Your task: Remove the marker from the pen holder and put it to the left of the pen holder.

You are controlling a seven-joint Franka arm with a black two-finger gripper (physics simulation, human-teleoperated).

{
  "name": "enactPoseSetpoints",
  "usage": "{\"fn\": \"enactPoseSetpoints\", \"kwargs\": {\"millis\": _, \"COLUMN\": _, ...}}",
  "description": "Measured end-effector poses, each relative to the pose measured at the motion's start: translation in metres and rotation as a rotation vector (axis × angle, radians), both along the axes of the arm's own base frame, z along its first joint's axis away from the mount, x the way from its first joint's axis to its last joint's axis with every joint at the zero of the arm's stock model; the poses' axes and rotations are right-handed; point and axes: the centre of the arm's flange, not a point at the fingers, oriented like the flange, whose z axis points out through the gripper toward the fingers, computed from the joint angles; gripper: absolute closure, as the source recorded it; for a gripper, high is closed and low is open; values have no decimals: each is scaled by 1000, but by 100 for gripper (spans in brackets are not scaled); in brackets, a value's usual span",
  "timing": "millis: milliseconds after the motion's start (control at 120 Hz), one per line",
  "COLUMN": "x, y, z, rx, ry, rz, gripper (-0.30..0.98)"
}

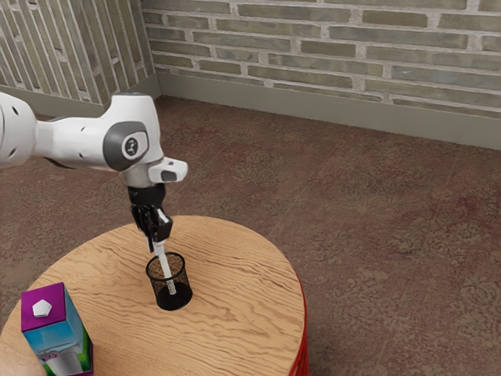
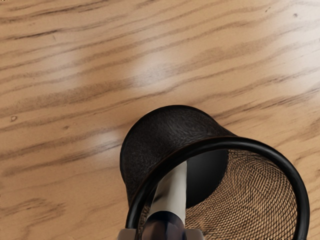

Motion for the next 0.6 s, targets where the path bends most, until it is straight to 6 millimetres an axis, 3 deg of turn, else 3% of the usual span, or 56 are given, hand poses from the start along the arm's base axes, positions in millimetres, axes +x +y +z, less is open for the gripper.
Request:
{"fn": "enactPoseSetpoints", "kwargs": {"millis": 200, "x": -1, "y": 0, "z": 10, "rx": -1, "ry": -19, "rz": -19, "gripper": 73}}
{"fn": "enactPoseSetpoints", "kwargs": {"millis": 267, "x": -6, "y": 0, "z": 44, "rx": -5, "ry": -63, "rz": -25, "gripper": 74}}
{"fn": "enactPoseSetpoints", "kwargs": {"millis": 375, "x": -31, "y": 1, "z": 132, "rx": -19, "ry": -171, "rz": -39, "gripper": 76}}
{"fn": "enactPoseSetpoints", "kwargs": {"millis": 467, "x": -46, "y": 39, "z": 176, "rx": -9, "ry": -201, "rz": 10, "gripper": 77}}
{"fn": "enactPoseSetpoints", "kwargs": {"millis": 533, "x": -44, "y": 60, "z": 182, "rx": 14, "ry": -167, "rz": 30, "gripper": 78}}
{"fn": "enactPoseSetpoints", "kwargs": {"millis": 600, "x": -30, "y": 67, "z": 166, "rx": 36, "ry": -91, "rz": 29, "gripper": 78}}
